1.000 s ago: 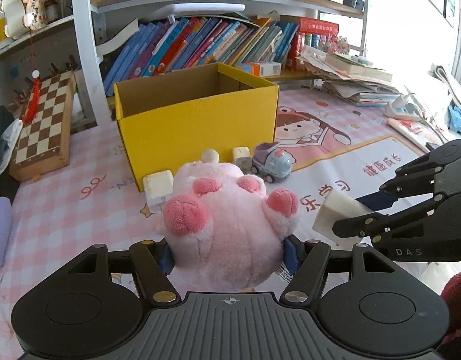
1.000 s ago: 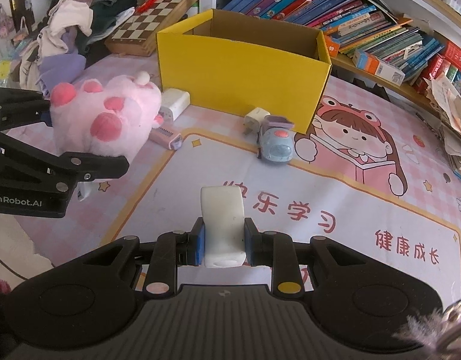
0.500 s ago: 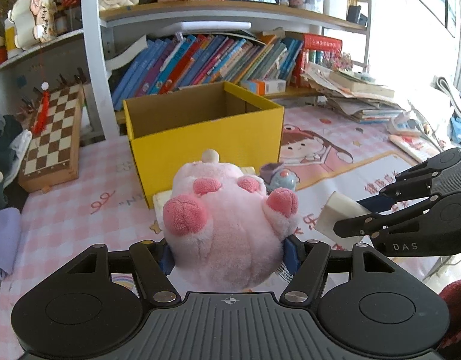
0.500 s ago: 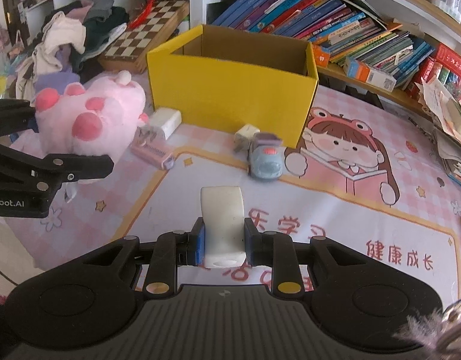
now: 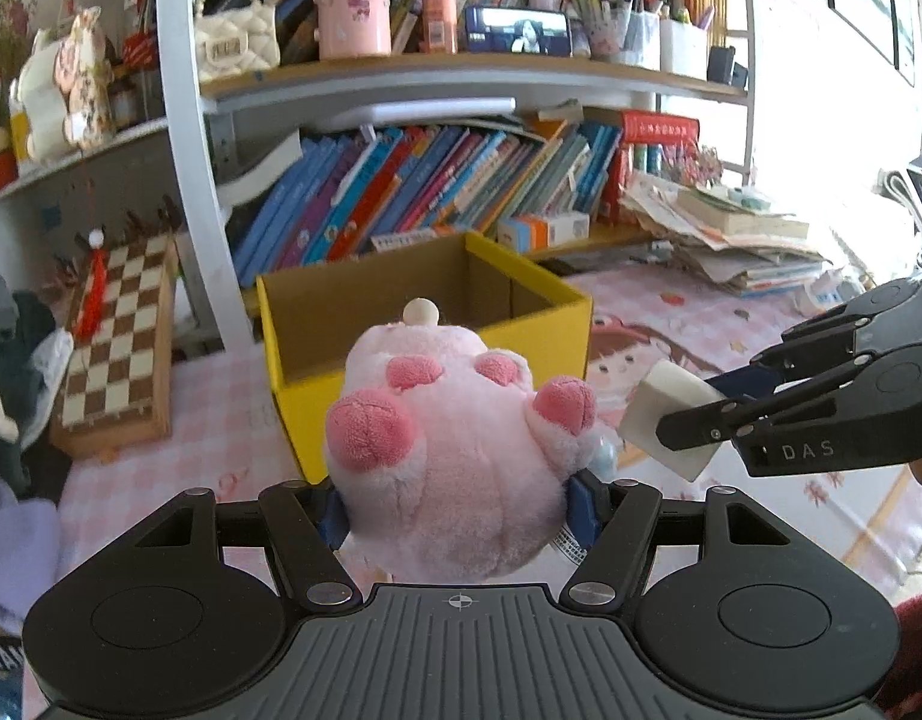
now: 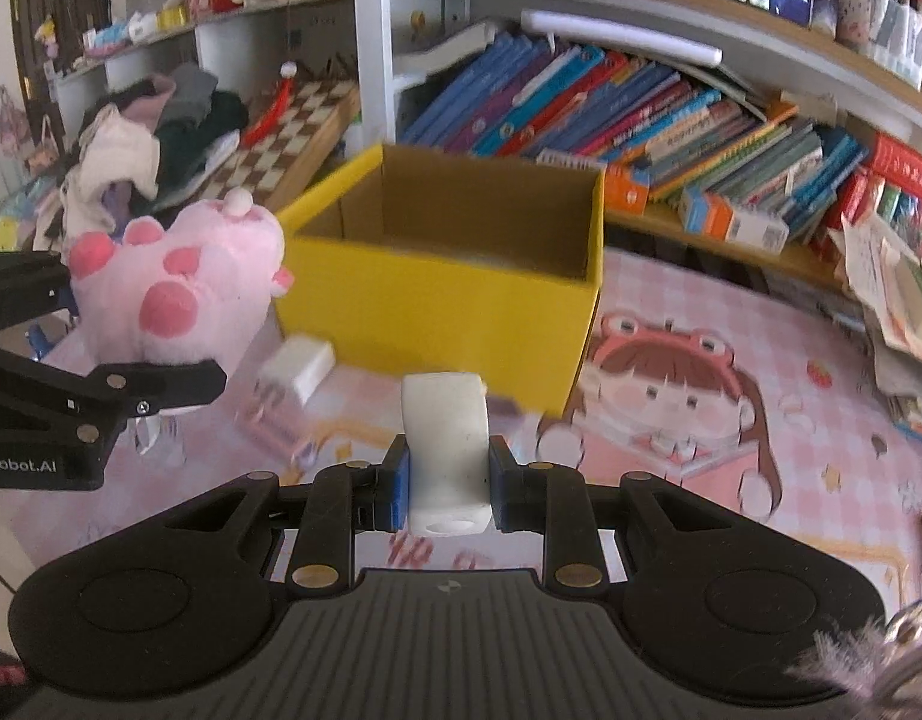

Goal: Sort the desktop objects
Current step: 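Carry the plush pig and eraser block up over the yellow box with both tools, then lower and release the plush pig and eraser block into the yellow box, then withdraw both open tools from the yellow box back over the desk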

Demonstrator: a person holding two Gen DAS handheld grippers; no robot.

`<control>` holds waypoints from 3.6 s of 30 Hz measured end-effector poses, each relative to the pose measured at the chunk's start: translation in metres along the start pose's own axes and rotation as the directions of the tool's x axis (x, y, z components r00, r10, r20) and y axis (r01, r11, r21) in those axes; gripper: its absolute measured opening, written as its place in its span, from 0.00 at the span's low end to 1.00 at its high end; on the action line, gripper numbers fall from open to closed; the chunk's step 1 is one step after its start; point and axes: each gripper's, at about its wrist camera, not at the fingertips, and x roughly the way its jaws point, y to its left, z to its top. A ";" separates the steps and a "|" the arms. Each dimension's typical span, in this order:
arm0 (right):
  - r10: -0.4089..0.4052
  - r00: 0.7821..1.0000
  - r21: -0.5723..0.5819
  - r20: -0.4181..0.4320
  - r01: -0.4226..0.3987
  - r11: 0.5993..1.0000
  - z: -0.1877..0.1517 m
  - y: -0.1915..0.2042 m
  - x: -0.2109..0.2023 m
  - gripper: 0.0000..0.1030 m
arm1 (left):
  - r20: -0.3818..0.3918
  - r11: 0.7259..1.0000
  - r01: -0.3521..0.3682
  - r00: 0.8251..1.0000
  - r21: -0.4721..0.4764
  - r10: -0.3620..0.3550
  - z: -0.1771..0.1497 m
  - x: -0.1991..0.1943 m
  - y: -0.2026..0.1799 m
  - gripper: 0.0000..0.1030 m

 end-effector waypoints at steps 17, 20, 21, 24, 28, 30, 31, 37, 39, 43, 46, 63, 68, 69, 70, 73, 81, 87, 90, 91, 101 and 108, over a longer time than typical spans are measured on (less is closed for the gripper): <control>0.093 0.992 -0.120 0.083 -0.083 0.989 0.097 -0.046 0.047 0.23 | 0.057 0.996 -0.084 0.995 0.032 0.083 0.068 0.053 0.020 0.65; 0.096 0.992 -0.153 0.081 -0.083 0.985 0.115 -0.051 0.065 0.23 | 0.045 0.994 -0.105 0.994 0.038 0.103 0.077 0.071 0.028 0.65; 0.098 0.992 -0.162 0.076 -0.085 0.983 0.121 -0.053 0.072 0.23 | 0.038 0.993 -0.111 0.993 0.039 0.109 0.080 0.077 0.032 0.65; 0.092 0.994 -0.203 0.058 -0.079 0.976 0.138 -0.055 0.098 0.23 | 0.012 0.991 -0.130 0.991 0.042 0.130 0.088 0.097 0.042 0.65; 0.069 0.997 -0.261 0.017 -0.062 0.963 0.156 -0.054 0.138 0.23 | -0.045 0.990 -0.131 0.990 0.049 0.133 0.096 0.125 0.057 0.65; 0.058 0.998 -0.290 -0.011 -0.059 0.955 0.164 -0.053 0.159 0.23 | -0.080 0.991 -0.123 0.989 0.047 0.127 0.099 0.141 0.063 0.65; 0.051 0.998 -0.306 -0.028 -0.057 0.950 0.167 -0.052 0.170 0.23 | -0.099 0.992 -0.119 0.987 0.044 0.123 0.098 0.149 0.065 0.65; 0.033 0.991 -0.390 -0.130 -0.082 0.917 0.173 -0.041 0.221 0.23 | -0.211 0.993 -0.101 0.971 0.066 0.113 0.090 0.188 0.071 0.65; 0.032 0.987 -0.412 -0.160 -0.096 0.906 0.174 -0.037 0.234 0.23 | -0.237 0.994 -0.086 0.966 0.073 0.101 0.087 0.196 0.070 0.65; 0.015 0.976 -0.467 -0.217 -0.118 0.876 0.172 -0.030 0.256 0.23 | -0.298 0.993 -0.071 0.950 0.098 0.097 0.080 0.209 0.071 0.66; 0.010 0.968 -0.478 -0.249 -0.132 0.868 0.171 -0.028 0.267 0.23 | -0.328 0.993 -0.063 0.940 0.102 0.093 0.076 0.215 0.073 0.67; 0.009 0.976 -0.455 -0.219 -0.111 0.883 0.174 -0.036 0.265 0.67 | -0.272 0.971 -0.125 0.945 0.204 0.179 0.081 0.200 0.058 0.80; 0.041 0.983 -0.431 -0.178 -0.115 0.895 0.180 -0.038 0.245 0.68 | -0.216 0.970 -0.133 0.960 0.204 0.177 0.089 0.184 0.058 0.80; 0.046 0.984 -0.422 -0.170 -0.114 0.900 0.181 -0.038 0.242 0.68 | -0.205 0.969 -0.139 0.962 0.203 0.180 0.090 0.182 0.058 0.80; 0.051 0.986 -0.411 -0.161 -0.114 0.904 0.183 -0.039 0.237 0.68 | -0.193 0.969 -0.145 0.964 0.201 0.184 0.092 0.179 0.058 0.80; 0.067 0.990 -0.384 -0.125 -0.111 0.917 0.185 -0.040 0.220 0.71 | -0.155 0.970 -0.160 0.969 0.185 0.190 0.095 0.166 0.058 0.80; 0.112 0.994 -0.357 -0.015 -0.110 0.928 0.185 -0.033 0.162 0.78 | -0.051 0.973 -0.202 0.977 0.114 0.209 0.102 0.123 0.054 0.87; 0.136 0.990 -0.331 0.035 -0.117 0.936 0.177 -0.030 0.126 0.81 | 0.017 0.970 -0.223 0.975 0.101 0.222 0.100 0.091 0.046 0.88; 0.121 0.991 -0.308 0.049 -0.100 0.946 0.171 -0.033 0.113 0.81 | 0.036 0.967 -0.233 0.972 0.098 0.231 0.096 0.077 0.043 0.89; 0.118 0.992 -0.295 0.054 -0.097 0.950 0.168 -0.034 0.107 0.81 | 0.040 0.967 -0.236 0.972 0.096 0.233 0.094 0.072 0.042 0.90; 0.125 0.991 -0.142 0.045 -0.117 0.983 0.122 -0.044 0.057 0.83 | 0.060 0.967 -0.251 0.967 0.035 0.249 0.071 0.028 0.040 0.92; 0.081 0.997 -0.099 0.018 -0.079 0.992 0.081 -0.035 0.026 0.83 | 0.052 0.975 -0.222 0.974 0.004 0.222 0.051 0.006 0.036 0.93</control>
